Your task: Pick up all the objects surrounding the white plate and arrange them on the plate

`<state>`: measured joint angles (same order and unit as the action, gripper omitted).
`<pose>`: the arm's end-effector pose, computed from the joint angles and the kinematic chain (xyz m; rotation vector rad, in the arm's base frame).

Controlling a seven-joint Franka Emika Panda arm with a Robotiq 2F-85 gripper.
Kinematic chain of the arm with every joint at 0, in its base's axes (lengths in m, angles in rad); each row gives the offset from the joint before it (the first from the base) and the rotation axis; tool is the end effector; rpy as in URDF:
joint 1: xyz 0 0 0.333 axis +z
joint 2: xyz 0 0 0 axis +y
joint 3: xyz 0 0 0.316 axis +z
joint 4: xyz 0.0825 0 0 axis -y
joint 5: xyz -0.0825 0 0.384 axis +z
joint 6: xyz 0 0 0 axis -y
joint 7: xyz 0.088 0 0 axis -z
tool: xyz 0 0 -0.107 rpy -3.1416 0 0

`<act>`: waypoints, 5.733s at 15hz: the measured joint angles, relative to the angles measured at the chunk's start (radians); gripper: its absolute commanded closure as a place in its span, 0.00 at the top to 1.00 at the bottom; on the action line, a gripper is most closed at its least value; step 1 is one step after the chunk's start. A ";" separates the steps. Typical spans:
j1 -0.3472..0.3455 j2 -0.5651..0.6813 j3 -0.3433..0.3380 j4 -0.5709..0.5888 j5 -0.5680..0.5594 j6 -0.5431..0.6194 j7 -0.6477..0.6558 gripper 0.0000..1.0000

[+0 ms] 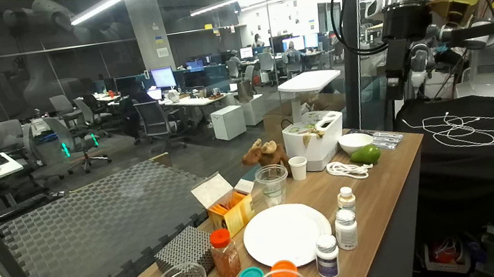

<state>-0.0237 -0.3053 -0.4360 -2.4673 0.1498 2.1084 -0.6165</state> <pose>0.3909 -0.1854 0.3913 -2.8759 -0.1403 -0.0775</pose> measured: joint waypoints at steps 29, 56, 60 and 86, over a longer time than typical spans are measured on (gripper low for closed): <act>-0.088 0.391 0.183 0.071 -0.014 0.284 0.340 1.00; -0.021 0.639 0.279 0.075 -0.196 0.608 0.896 1.00; -0.026 0.658 0.281 0.075 -0.143 0.627 0.895 0.68; 0.091 0.606 0.213 0.156 -0.232 0.659 0.968 0.15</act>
<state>0.0671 0.3010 -0.2235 -2.3115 -0.0818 2.7674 0.3518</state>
